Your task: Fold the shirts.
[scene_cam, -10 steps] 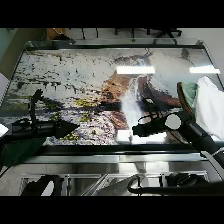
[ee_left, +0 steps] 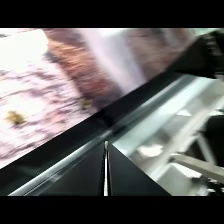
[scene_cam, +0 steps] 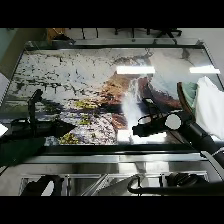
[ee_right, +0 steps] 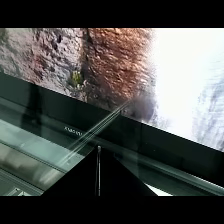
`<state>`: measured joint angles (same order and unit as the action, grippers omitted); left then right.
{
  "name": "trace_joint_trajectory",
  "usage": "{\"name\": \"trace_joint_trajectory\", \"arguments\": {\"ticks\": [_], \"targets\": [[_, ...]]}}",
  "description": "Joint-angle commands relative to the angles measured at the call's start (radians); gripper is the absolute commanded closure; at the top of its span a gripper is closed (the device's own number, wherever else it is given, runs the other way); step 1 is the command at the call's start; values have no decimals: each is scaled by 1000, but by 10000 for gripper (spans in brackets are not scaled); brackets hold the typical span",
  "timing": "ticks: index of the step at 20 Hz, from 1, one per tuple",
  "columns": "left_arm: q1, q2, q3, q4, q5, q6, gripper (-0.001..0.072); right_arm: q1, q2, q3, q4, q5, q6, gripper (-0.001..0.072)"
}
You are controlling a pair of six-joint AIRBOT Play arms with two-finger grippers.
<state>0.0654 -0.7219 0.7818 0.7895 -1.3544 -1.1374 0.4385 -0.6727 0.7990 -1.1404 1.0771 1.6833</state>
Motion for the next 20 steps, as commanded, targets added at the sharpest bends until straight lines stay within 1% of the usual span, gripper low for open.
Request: {"name": "trace_joint_trajectory", "arguments": {"ticks": [1, 2, 3, 4, 5, 6, 8, 13, 17, 20], "targets": [[1, 1, 50, 497, 24, -262, 698, 1, -1, 0, 0, 0, 0, 686], [1, 1, 51, 668, 19, -340, 694, 1, -1, 0, 0, 0, 0, 685], [1, 0, 51, 802, 13, -394, 689, 1, -1, 0, 0, 0, 0, 685], [1, -2, 51, 909, 18, -409, 383, 1, -1, 0, 0, 0, 0, 685], [1, -12, 51, 986, 35, -433, 4, 1, -1, 0, 0, 0, 0, 686], [2, -32, 52, 1051, 52, -463, 10, 1, -1, 0, 0, 0, 0, 686], [5, -93, 51, 1127, 52, -473, 10, 1, -1, 0, 0, 0, 0, 685], [168, -319, 51, 1110, 47, -488, 10, 1, -1, 0, 0, 0, 0, 686], [258, -474, 51, 1012, 106, -488, 10, 1, -1, 0, 0, 0, 0, 685], [270, -570, 52, 1061, 109, -488, 10, 1, -1, 0, 0, 0, 0, 685]]}}
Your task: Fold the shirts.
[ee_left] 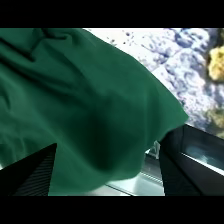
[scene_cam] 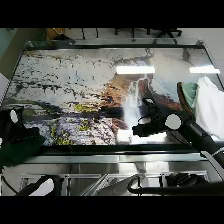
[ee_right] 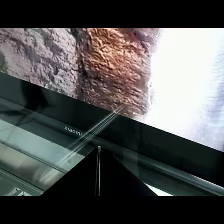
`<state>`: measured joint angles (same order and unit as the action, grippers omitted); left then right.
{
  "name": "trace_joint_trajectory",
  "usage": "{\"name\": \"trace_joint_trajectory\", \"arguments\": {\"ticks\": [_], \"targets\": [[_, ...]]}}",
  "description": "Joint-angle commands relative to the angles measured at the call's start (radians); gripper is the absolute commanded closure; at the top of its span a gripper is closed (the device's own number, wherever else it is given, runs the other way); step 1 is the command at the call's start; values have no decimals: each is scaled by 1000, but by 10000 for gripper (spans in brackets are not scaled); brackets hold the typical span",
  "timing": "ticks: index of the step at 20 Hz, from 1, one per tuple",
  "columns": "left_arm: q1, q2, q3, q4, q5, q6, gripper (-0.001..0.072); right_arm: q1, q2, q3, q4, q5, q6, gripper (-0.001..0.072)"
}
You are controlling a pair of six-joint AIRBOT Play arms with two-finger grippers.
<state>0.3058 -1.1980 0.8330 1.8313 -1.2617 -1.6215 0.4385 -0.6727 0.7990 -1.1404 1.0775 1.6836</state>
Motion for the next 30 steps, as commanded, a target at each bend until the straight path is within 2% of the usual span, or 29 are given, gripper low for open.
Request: {"name": "trace_joint_trajectory", "arguments": {"ticks": [1, 4, 5, 6, 7, 9, 11, 13, 15, 18, 21, 25, 29, 30], "targets": [[29, -119, 1, 41, 16, -3, 10, 1, -1, 0, 0, 0, 0, 686], [29, -166, 1, 81, 32, -4, 12, 1, -1, 0, 0, 0, 0, 686], [29, -175, 1, 80, 36, -4, 74, 1, -1, 0, 0, 0, 0, 686], [29, -180, 2, 84, 35, -3, 455, 1, -1, 0, 0, 0, 0, 686], [29, -179, 2, 86, 35, 7, 693, 1, -1, 0, 0, 0, 0, 685], [29, -179, 42, 76, 12, 7, 700, 1, -1, 0, 0, 0, 0, 686], [15, -177, 140, 45, -73, 32, 700, 1, -1, 0, 0, 0, 0, 685], [-29, -153, 267, -31, -151, 85, 701, 1, -1, 0, 0, 0, 0, 686], [-118, -84, 383, -139, -157, 114, 701, 1, -1, 0, 0, 0, 0, 686], [-322, 39, 527, -272, -114, 142, 701, 1, -1, 0, 0, 0, 0, 685], [-541, 121, 562, -380, -63, 155, 701, 1, -1, 0, 0, -13, 0, 686], [-815, 179, 437, -394, 44, 117, 700, 1, -1, 0, 0, -16, 0, 686], [-981, 141, 288, -394, 180, 51, 682, 1, -1, 0, 1, -5, 0, 685], [-999, 119, 281, -394, 189, 50, 389, 1, -1, 0, 1, -2, 0, 685]]}}
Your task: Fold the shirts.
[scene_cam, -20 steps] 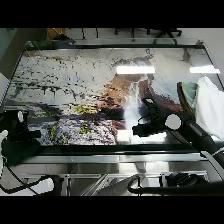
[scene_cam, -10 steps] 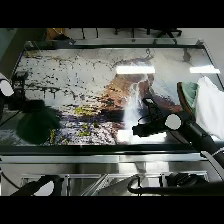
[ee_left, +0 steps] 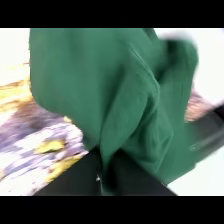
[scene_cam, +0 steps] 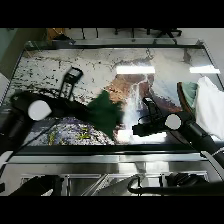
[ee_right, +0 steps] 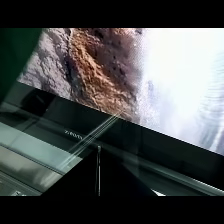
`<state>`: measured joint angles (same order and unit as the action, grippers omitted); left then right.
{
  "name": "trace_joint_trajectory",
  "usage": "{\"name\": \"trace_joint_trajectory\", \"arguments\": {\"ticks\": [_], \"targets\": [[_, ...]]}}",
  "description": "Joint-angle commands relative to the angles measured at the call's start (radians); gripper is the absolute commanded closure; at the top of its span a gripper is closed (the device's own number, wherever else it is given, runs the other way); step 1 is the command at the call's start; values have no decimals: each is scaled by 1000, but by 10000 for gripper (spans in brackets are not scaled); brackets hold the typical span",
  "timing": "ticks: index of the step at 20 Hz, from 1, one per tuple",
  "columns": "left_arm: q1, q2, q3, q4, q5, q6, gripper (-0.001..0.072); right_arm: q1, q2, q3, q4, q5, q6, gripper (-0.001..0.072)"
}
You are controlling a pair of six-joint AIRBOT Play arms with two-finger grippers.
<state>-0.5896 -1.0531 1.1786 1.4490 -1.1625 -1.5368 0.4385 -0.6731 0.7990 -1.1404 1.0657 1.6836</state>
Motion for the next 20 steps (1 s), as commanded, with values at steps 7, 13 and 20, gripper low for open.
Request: {"name": "trace_joint_trajectory", "arguments": {"ticks": [7, 13, 20], "targets": [[43, -100, 134, -4, -100, -20, 4, -169, -1, 119, -26, 20, -24, 405], [331, -19, -155, -373, -120, 87, 3, -414, -72, 131, 15, 40, -131, 372], [246, 81, -647, -623, 82, 171, 3, -406, -350, 131, 374, 41, -417, 189]]}}
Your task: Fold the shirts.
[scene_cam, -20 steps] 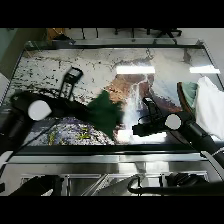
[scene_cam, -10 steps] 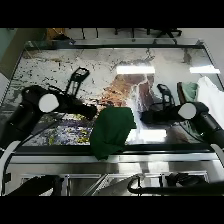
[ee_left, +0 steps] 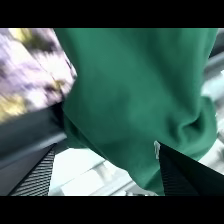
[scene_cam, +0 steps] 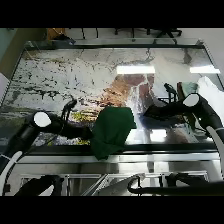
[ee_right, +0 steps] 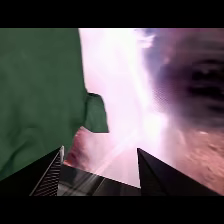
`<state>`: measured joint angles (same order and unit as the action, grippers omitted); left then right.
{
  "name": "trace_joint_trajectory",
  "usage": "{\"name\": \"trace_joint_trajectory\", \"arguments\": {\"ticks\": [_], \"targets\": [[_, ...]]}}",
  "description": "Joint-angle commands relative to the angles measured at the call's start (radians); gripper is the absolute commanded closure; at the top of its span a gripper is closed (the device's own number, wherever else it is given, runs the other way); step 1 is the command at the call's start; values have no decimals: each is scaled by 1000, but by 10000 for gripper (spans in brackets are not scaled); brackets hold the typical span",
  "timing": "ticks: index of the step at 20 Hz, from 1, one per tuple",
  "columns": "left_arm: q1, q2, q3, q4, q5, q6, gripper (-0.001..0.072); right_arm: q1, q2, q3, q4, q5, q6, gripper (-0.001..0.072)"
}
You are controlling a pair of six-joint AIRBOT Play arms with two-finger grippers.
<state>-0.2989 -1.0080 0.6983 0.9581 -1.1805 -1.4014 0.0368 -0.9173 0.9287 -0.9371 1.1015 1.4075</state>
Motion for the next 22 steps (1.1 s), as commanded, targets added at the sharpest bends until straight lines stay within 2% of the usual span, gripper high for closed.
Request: {"name": "trace_joint_trajectory", "arguments": {"ticks": [1, 3, 6, 7, 8, 10, 11, 12, 13, 17, 20, 22], "targets": [[-79, 50, -204, -174, 140, 45, 3, 4, -141, 1, 213, 5, -183, 190], [-156, 82, -260, -228, 242, 51, 3, 37, -206, 1, 263, 0, -238, 190], [-249, 100, -285, -233, 331, 39, 4, 100, -287, 1, 269, -31, -261, 191], [-266, 95, -284, -238, 340, 39, 54, 117, -306, 2, 269, -42, -261, 191], [-276, 83, -284, -255, 348, 40, 153, 130, -317, 2, 273, -51, -276, 218], [-275, 49, -283, -276, 350, 40, 182, 141, -325, 2, 309, -50, -327, 475], [-275, 29, -278, -278, 350, 40, 208, 141, -323, 2, 340, -46, -351, 647], [-275, 14, -268, -277, 346, 43, 495, 140, -318, 2, 357, -47, -364, 685], [-275, 1, -248, -277, 340, 76, 695, 139, -307, 2, 364, -47, -365, 686], [-220, 24, -81, -212, 259, 100, 699, 126, -209, 76, 363, 5, -389, 687], [-76, 124, 143, -69, 103, 85, 700, 71, -82, 234, 367, 78, -368, 687], [53, 198, 316, -64, 13, 83, 701, 35, 19, 374, 381, 103, -356, 687]]}}
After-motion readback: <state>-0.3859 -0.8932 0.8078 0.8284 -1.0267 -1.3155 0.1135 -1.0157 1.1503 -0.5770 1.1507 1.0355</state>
